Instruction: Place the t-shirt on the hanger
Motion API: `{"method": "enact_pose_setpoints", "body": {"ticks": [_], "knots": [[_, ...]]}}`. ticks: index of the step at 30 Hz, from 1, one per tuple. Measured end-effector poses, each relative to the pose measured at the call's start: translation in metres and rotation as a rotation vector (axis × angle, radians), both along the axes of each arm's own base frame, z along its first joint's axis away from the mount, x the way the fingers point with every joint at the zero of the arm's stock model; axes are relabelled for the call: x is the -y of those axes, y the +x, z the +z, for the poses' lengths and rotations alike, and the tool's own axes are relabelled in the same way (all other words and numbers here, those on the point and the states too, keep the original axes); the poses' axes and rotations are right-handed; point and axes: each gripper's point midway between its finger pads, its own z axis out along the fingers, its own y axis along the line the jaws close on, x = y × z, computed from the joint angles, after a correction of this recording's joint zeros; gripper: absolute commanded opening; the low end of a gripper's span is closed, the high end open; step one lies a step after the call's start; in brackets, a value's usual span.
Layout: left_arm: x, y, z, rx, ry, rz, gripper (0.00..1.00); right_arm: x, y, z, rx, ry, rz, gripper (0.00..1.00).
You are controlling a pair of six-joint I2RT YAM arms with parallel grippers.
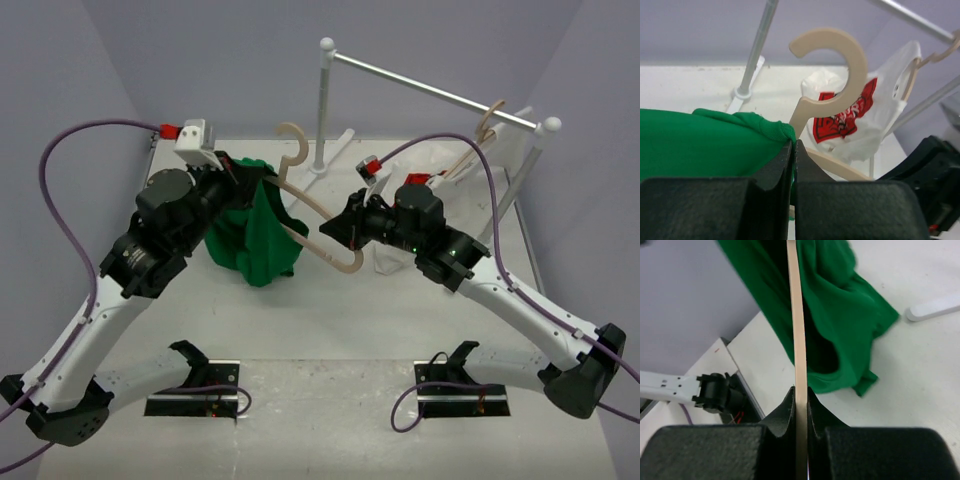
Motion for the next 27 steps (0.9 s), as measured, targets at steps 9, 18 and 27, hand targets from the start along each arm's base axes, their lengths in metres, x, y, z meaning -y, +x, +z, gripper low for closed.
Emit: {"method": "enact_pose_setpoints", "body": {"ticks": [9, 18, 27], "knots": [[-0.026, 0.000, 0.020, 0.041, -0.028, 0.122, 0.00, 0.015, 0.018, -0.030, 0.006, -0.025, -0.154, 0.00], [0.014, 0.017, -0.044, -0.103, 0.036, 0.016, 0.00, -0.001, 0.004, -0.010, 0.102, 0.060, -0.015, 0.00], [-0.005, 0.014, -0.030, -0.074, 0.033, 0.092, 0.00, 0.008, 0.003, 0.008, 0.150, -0.047, 0.012, 0.00]]}}
